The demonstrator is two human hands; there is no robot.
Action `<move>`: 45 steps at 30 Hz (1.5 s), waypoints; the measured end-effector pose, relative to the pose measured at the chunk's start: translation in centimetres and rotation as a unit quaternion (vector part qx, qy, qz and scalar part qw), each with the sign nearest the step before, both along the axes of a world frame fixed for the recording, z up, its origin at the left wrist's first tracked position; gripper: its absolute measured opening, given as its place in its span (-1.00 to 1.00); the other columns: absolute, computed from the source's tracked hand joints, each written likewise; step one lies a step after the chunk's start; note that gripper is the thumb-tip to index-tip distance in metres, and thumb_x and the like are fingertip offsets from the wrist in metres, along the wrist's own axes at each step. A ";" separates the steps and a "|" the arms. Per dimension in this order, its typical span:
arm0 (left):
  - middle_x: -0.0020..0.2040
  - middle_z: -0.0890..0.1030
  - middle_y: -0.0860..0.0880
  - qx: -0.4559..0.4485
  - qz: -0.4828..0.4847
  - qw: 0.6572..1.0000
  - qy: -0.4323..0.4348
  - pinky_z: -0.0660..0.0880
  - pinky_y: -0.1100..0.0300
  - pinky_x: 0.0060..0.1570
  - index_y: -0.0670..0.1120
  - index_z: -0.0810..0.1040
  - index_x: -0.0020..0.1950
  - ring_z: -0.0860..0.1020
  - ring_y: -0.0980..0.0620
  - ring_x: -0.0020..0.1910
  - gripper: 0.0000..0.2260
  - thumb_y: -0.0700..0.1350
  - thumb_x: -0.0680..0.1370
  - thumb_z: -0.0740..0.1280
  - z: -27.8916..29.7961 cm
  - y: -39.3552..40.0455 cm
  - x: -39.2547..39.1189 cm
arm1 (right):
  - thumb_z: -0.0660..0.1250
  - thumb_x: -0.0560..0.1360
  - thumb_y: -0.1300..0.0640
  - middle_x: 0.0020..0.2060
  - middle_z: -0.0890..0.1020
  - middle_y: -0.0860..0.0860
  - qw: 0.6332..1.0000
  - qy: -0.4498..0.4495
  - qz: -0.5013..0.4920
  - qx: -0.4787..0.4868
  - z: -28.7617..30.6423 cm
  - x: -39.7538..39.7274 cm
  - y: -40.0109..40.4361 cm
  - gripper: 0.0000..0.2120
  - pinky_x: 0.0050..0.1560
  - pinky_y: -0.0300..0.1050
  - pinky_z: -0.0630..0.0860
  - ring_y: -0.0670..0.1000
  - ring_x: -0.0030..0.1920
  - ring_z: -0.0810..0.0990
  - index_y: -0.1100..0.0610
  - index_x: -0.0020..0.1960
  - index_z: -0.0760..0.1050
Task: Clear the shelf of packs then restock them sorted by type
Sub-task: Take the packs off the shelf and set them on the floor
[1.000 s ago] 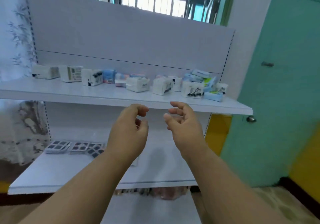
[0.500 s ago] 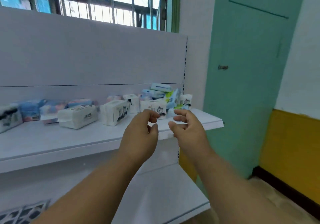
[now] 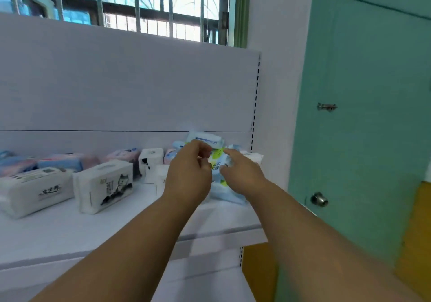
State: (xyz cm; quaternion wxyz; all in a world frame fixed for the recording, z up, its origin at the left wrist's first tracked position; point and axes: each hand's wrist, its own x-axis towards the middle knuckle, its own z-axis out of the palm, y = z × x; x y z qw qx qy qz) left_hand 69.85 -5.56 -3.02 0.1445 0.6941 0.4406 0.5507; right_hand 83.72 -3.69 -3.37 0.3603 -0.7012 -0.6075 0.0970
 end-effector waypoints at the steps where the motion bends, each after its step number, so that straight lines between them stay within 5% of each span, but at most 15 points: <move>1: -0.07 0.57 0.16 -0.001 0.008 1.000 -0.019 0.60 0.02 -0.06 0.09 0.51 0.03 0.60 0.10 -0.04 -0.74 -0.28 0.58 0.20 0.3 0.6 0.3 | 0.21 0.56 -0.04 0.41 0.44 0.03 0.998 -0.046 0.004 -0.037 0.2 0.2 0.9 -0.50 0.32 0.00 0.40 0.18 0.32 0.43 -0.17 0.49 0.26; 3: -0.04 0.58 0.13 -0.005 0.022 0.999 -0.028 0.59 0.08 -0.06 0.08 0.51 0.05 0.61 0.10 -0.03 -0.74 -0.28 0.58 0.20 0.6 1.6 0.8 | 0.20 0.56 0.00 0.38 0.48 0.02 0.996 -0.061 0.022 -0.059 0.6 0.4 2.1 -0.59 0.30 -0.02 0.42 0.15 0.29 0.47 -0.08 0.41 0.40; 6: 0.10 0.54 0.10 -0.021 0.028 0.998 0.057 0.43 0.24 -0.03 0.02 0.50 0.21 0.55 0.09 0.05 -0.72 -0.25 0.55 0.30 0.7 3.2 1.4 | 0.18 0.58 0.14 0.23 0.59 0.03 0.997 0.067 0.039 0.023 0.9 0.7 2.5 -0.71 0.23 0.01 0.50 0.11 0.18 0.55 0.06 0.22 0.57; 11: 0.16 0.55 0.04 -0.027 0.047 0.980 0.190 0.49 0.12 0.05 0.01 0.40 0.37 0.54 0.01 0.12 -0.42 -0.06 0.38 0.46 0.3 4.8 2.9 | 0.14 0.61 0.15 0.13 0.62 -0.04 0.954 0.241 0.126 0.128 1.9 1.4 1.1 -0.73 0.19 0.10 0.55 0.01 0.11 0.59 -0.06 0.11 0.59; 15: 0.09 0.60 0.02 -0.001 0.101 0.989 0.104 0.47 0.16 -0.05 -0.01 0.47 0.31 0.54 0.03 -0.02 -0.60 -0.07 0.48 0.40 0.7 3.8 3.2 | 0.10 0.59 0.25 0.02 0.68 0.04 0.923 0.330 0.160 0.115 1.8 2.8 0.0 -0.68 0.03 -0.01 0.60 0.03 -0.01 0.67 -0.07 0.21 0.46; 17: -0.02 0.59 0.04 0.009 0.121 0.992 0.018 0.55 0.09 -0.08 -0.02 0.51 0.22 0.55 0.03 -0.09 -0.70 -0.09 0.49 0.36 0.8 3.5 3.0 | 0.15 0.61 0.20 0.06 0.65 0.04 0.958 0.239 0.129 0.093 0.8 3.6 -0.3 -0.74 -0.05 -0.11 0.54 0.04 0.03 0.64 -0.03 0.22 0.47; 19: -0.01 0.58 0.07 0.007 0.106 0.992 -0.075 0.56 0.15 -0.13 -0.01 0.50 0.17 0.55 0.06 -0.08 -0.76 -0.10 0.51 0.35 1.0 3.1 2.8 | 0.22 0.61 0.08 0.20 0.58 0.00 0.992 0.022 0.122 0.006 -1.0 4.1 -0.3 -0.73 0.07 -0.15 0.46 0.05 0.16 0.55 -0.01 0.28 0.51; 21: -0.01 0.57 0.12 -0.002 0.069 0.986 -0.153 0.52 0.24 -0.14 0.05 0.47 0.15 0.56 0.12 -0.05 -0.79 -0.10 0.53 0.35 1.2 2.3 2.9 | 0.27 0.57 -0.06 0.24 0.56 0.00 0.980 -0.137 0.132 -0.058 -2.7 3.8 -0.7 -0.69 0.24 -0.02 0.45 0.08 0.23 0.51 0.01 0.27 0.53; 26: 0.03 0.59 0.14 -0.076 -0.026 0.947 -0.312 0.48 0.36 -0.34 0.07 0.47 0.23 0.57 0.18 -0.03 -0.73 -0.14 0.55 0.34 1.0 -0.9 3.0 | 0.34 0.52 -0.13 -0.23 0.53 0.03 0.998 -0.061 0.023 0.023 -3.7 3.0 -2.7 -0.66 0.03 0.07 0.56 0.11 -0.09 0.55 0.09 -0.28 0.45; 28: 0.02 0.61 0.16 -0.090 -0.046 0.935 -0.339 0.49 0.29 -0.22 0.11 0.49 0.16 0.57 0.16 0.01 -0.76 -0.15 0.54 0.35 0.2 -2.3 2.5 | 0.36 0.49 -0.18 0.03 0.52 0.11 0.996 -0.083 -0.028 0.017 -3.9 2.7 -4.0 -0.66 0.15 0.03 0.51 0.15 0.11 0.50 0.11 -0.02 0.52; 30: -0.02 0.62 0.15 -0.102 -0.054 0.929 -0.353 0.55 0.17 -0.09 0.14 0.50 0.01 0.60 0.11 0.01 -0.81 -0.16 0.52 0.37 -0.8 -3.8 1.7 | 0.30 0.48 -0.29 0.26 0.45 0.15 0.990 -0.115 -0.073 -0.034 -3.8 2.3 -5.5 -0.40 0.22 0.07 0.41 0.21 0.27 0.40 0.08 0.34 0.36; 34: -0.03 0.65 0.10 -0.127 -0.071 0.924 -0.354 0.59 -0.07 0.11 0.13 0.51 -0.07 0.63 0.06 0.00 -0.82 -0.17 0.50 0.38 -2.4 -6.5 -0.9 | 0.30 0.48 -0.25 0.23 0.55 0.11 0.987 -0.109 -0.106 -0.047 -3.8 0.5 -8.1 -0.33 0.21 0.09 0.40 0.24 0.23 0.49 0.04 0.45 0.19; 40: 0.07 0.67 0.05 -0.143 -0.100 0.906 -0.386 0.57 -0.05 0.16 0.10 0.55 0.10 0.64 0.03 0.07 -0.76 -0.19 0.51 0.39 -3.7 -11.0 -6.5 | 0.45 0.46 0.12 0.15 0.53 0.07 0.971 0.130 -0.087 0.179 -4.4 -3.6 -13.3 -0.48 0.10 -0.06 0.50 0.13 0.09 0.56 -0.01 0.34 0.31; 45: 0.16 0.65 -0.03 -0.130 -0.090 0.872 -0.463 0.60 0.08 0.07 -0.05 0.51 0.26 0.64 -0.01 0.11 -0.71 -0.30 0.58 0.31 -3.7 -17.0 -12.9 | 0.51 0.45 0.08 0.04 0.64 0.04 0.835 0.519 0.016 0.182 -4.0 -9.9 -18.2 -0.51 -0.04 -0.04 0.60 0.00 -0.05 0.65 -0.09 0.25 0.32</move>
